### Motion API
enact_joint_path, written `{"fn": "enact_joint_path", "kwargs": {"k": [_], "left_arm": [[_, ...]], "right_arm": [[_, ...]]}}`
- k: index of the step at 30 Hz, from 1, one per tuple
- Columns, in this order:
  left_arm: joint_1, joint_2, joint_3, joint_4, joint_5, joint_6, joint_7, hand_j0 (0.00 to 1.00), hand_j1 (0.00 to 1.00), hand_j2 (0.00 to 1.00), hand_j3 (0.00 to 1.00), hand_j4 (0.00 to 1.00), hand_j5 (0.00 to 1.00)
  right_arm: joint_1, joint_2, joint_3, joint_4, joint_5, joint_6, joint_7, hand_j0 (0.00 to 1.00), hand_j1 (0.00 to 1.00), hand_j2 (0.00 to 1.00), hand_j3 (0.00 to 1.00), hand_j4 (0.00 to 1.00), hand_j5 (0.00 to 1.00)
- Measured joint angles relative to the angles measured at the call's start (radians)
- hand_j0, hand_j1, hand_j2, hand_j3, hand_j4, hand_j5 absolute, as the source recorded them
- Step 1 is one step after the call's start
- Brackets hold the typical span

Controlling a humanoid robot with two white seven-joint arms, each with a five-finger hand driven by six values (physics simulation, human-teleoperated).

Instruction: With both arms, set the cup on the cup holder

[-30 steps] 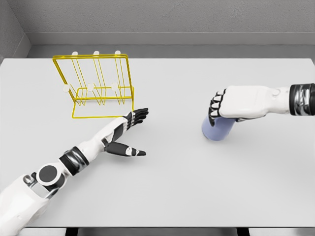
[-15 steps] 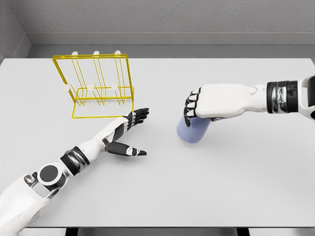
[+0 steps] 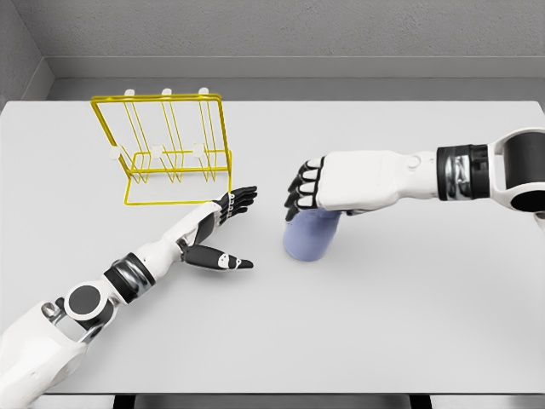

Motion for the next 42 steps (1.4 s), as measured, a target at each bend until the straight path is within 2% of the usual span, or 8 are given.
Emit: {"fn": "enact_joint_path", "kwargs": {"k": [5, 9, 12, 16, 22, 26, 33, 42], "left_arm": [[-0.003, -0.001, 0.000, 0.001, 0.000, 0.000, 0.000, 1.00, 1.00, 1.00, 1.00, 1.00, 1.00], [-0.003, -0.001, 0.000, 0.001, 0.000, 0.000, 0.000, 1.00, 1.00, 1.00, 1.00, 1.00, 1.00], [-0.003, -0.007, 0.000, 0.002, 0.000, 0.000, 0.000, 1.00, 1.00, 1.00, 1.00, 1.00, 1.00], [-0.015, -0.022, -0.002, 0.002, -0.001, 0.020, 0.000, 1.00, 1.00, 1.00, 1.00, 1.00, 1.00], [-0.023, -0.041, -0.010, 0.002, -0.003, 0.038, 0.000, 1.00, 1.00, 1.00, 1.00, 1.00, 1.00], [-0.035, -0.053, -0.023, 0.002, -0.003, 0.049, 0.000, 1.00, 1.00, 1.00, 1.00, 1.00, 1.00], [-0.051, -0.078, -0.047, -0.002, -0.003, 0.063, 0.000, 1.00, 1.00, 1.00, 1.00, 1.00, 1.00], [-0.058, -0.117, -0.078, -0.003, -0.004, 0.065, 0.000, 1.00, 1.00, 1.00, 1.00, 1.00, 1.00]], "right_arm": [[0.000, 0.000, -0.018, 0.000, -0.004, 0.000, 0.000, 1.00, 1.00, 1.00, 1.00, 1.00, 1.00], [0.011, -0.002, -0.108, 0.000, -0.083, 0.000, 0.000, 1.00, 1.00, 1.00, 1.00, 1.00, 1.00], [0.173, -0.010, -0.239, 0.001, -0.146, -0.002, 0.000, 1.00, 1.00, 1.00, 1.00, 1.00, 1.00], [0.405, -0.030, -0.511, 0.001, -0.218, -0.002, 0.000, 1.00, 1.00, 1.00, 1.00, 1.00, 1.00], [0.525, -0.071, -0.667, 0.007, -0.313, -0.001, 0.000, 1.00, 1.00, 1.00, 1.00, 1.00, 1.00], [0.601, -0.020, -0.735, 0.013, -0.314, -0.001, 0.000, 1.00, 1.00, 1.00, 1.00, 1.00, 1.00], [0.627, 0.064, -0.820, 0.034, -0.306, 0.000, 0.000, 1.00, 1.00, 1.00, 1.00, 1.00, 1.00], [0.632, 0.086, -0.830, 0.041, -0.305, 0.000, 0.000, 1.00, 1.00, 1.00, 1.00, 1.00, 1.00]]}}
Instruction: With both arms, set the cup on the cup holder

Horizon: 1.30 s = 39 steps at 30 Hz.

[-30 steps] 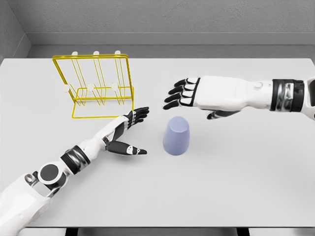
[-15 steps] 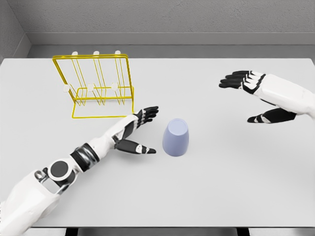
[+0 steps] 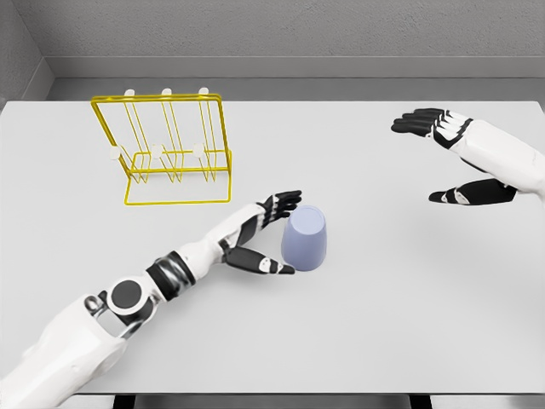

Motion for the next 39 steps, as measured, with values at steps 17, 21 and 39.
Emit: {"fn": "enact_joint_path", "kwargs": {"k": [17, 21, 39], "left_arm": [[-0.017, -0.044, -0.002, 0.011, 0.001, 0.056, 0.001, 1.00, 1.00, 1.00, 1.00, 1.00, 1.00], [-0.018, -0.059, -0.002, 0.032, 0.001, 0.057, 0.002, 1.00, 1.00, 1.00, 1.00, 1.00, 1.00], [-0.025, -0.110, 0.002, 0.067, 0.006, 0.055, 0.002, 0.63, 0.63, 0.63, 0.63, 0.63, 0.63]], "right_arm": [[0.005, 0.004, 0.000, 0.002, 0.000, 0.000, 0.000, 1.00, 1.00, 1.00, 1.00, 1.00, 1.00], [0.005, 0.004, 0.000, 0.002, 0.000, 0.000, 0.000, 1.00, 1.00, 1.00, 1.00, 1.00, 1.00], [0.006, 0.006, -0.001, 0.004, 0.001, 0.000, 0.000, 1.00, 1.00, 1.00, 1.00, 1.00, 1.00]]}}
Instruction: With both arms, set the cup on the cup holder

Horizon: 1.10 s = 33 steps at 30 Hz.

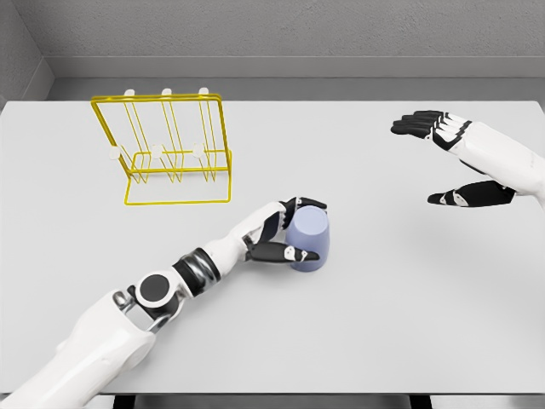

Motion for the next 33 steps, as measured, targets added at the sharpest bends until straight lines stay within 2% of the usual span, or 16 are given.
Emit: {"fn": "enact_joint_path", "kwargs": {"k": [10, 17, 28, 33], "left_arm": [[0.002, 0.000, 0.021, -0.009, 0.001, -0.007, -0.001, 0.64, 0.64, 0.64, 0.64, 0.64, 0.64], [0.011, 0.014, 0.050, -0.067, 0.004, -0.010, -0.001, 0.63, 0.63, 0.63, 0.63, 0.63, 0.63], [0.066, 0.158, 0.117, -0.245, 0.008, -0.012, 0.001, 0.65, 0.65, 0.65, 0.65, 0.65, 0.65], [0.061, 0.243, 0.123, -0.283, 0.032, -0.052, 0.002, 0.65, 0.65, 0.65, 0.65, 0.65, 0.65]], "right_arm": [[0.000, 0.000, 0.000, 0.000, -0.001, 0.000, 0.000, 1.00, 1.00, 1.00, 1.00, 1.00, 1.00], [0.002, 0.000, 0.000, 0.000, -0.001, 0.000, 0.000, 1.00, 1.00, 1.00, 1.00, 1.00, 1.00], [0.002, 0.001, 0.000, 0.001, -0.001, 0.000, 0.000, 1.00, 1.00, 1.00, 1.00, 1.00, 1.00], [0.002, 0.001, 0.000, 0.001, 0.000, 0.000, 0.000, 1.00, 1.00, 1.00, 1.00, 1.00, 1.00]]}}
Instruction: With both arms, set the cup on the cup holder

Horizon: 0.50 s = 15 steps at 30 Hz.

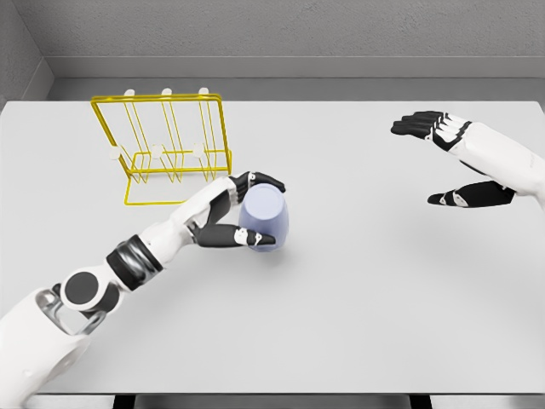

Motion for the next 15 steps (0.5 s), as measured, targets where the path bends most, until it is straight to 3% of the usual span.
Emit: {"fn": "enact_joint_path", "kwargs": {"k": [15], "left_arm": [[-0.052, 0.186, 0.004, -0.009, 0.102, -0.147, 0.006, 0.65, 0.65, 0.65, 0.65, 0.65, 0.65]], "right_arm": [[-0.002, -0.001, 0.000, 0.011, 0.000, 0.000, 0.000, 1.00, 1.00, 1.00, 1.00, 1.00, 1.00]]}}
